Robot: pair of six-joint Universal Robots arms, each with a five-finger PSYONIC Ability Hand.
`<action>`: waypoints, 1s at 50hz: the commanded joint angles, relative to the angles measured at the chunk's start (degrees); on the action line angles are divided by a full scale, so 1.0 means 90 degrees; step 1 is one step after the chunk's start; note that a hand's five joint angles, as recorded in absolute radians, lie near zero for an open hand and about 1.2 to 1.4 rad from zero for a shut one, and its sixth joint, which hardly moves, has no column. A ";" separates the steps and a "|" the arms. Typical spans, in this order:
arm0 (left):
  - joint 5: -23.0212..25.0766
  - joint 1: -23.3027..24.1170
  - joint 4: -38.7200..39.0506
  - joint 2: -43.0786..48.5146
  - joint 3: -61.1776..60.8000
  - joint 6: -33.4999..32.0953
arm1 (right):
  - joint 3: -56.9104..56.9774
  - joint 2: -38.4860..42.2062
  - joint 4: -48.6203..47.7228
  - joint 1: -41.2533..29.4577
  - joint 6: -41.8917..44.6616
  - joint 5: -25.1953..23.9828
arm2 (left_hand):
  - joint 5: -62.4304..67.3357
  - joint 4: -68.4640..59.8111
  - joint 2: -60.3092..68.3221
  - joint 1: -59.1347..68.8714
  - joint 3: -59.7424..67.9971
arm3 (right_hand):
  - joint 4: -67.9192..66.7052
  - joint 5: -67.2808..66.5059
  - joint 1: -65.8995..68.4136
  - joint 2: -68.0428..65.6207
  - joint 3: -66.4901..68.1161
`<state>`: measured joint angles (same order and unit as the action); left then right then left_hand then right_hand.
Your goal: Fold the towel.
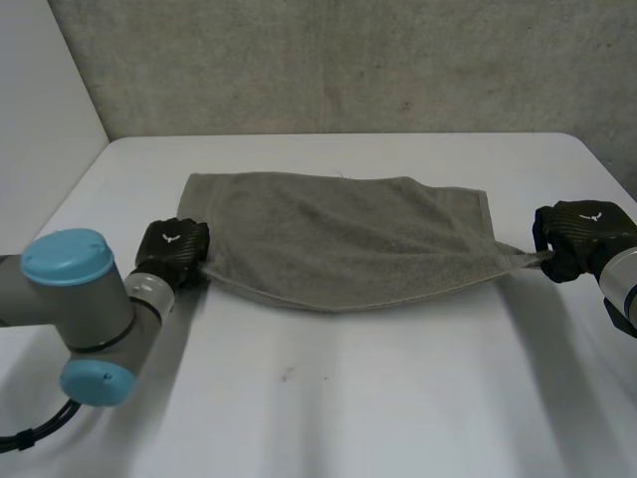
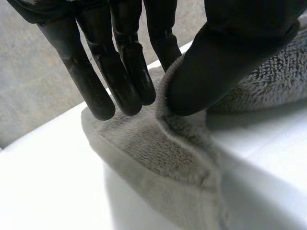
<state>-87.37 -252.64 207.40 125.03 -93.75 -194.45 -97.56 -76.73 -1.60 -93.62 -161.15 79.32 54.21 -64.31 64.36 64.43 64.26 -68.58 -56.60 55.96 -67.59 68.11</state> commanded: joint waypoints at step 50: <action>0.1408 -0.0132 -0.0955 0.1262 0.2456 -0.3707 | 0.3641 0.3348 0.0277 -0.1052 0.3120 0.1508 | 0.1755 -0.1743 0.1737 0.1730 0.1749 | -0.1269 -0.1489 0.2671 -0.1379 0.1321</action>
<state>-72.01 -254.51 199.23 129.12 -80.67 -227.97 -72.18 -53.27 5.34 -102.41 -133.45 92.29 59.49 -69.77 69.73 69.30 69.65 -68.58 -56.83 55.96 -67.60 68.11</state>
